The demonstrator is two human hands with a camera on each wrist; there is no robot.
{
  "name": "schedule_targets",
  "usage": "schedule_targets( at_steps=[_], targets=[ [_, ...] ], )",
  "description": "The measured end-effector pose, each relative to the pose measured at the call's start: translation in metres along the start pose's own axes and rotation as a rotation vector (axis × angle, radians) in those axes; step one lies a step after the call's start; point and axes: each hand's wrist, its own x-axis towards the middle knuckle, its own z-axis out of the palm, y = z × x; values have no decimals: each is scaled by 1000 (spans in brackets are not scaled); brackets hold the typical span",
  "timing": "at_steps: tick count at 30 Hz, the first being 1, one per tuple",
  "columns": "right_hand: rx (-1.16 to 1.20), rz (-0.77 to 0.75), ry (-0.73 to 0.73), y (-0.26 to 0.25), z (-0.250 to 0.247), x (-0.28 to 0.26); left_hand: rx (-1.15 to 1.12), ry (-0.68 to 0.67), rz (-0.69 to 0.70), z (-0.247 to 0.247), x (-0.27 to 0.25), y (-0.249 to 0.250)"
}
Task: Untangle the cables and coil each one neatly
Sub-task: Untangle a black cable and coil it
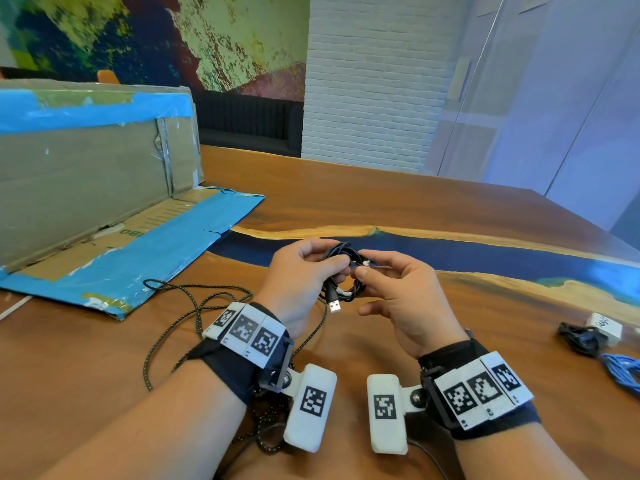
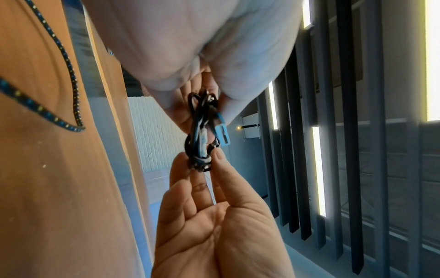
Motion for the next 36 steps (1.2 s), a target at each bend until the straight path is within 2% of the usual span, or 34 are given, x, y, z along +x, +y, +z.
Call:
schedule_targets(
  at_steps=[10, 16, 26, 32, 36],
  targets=[
    [58, 9, -23, 0, 3, -1, -115, 28, -42, -2, 3, 0],
    [64, 8, -31, 1, 4, -2, 4, 28, -27, -5, 4, -2],
    [39, -5, -22, 1, 0, 1, 5, 5, -86, -2, 0, 7],
    [-6, 6, 61, -15, -22, 1, -6, 37, -110, -1, 7, 5],
    [-181, 24, 118, -35, -61, -7, 9, 59, -121, -5, 17, -6]
  ],
)
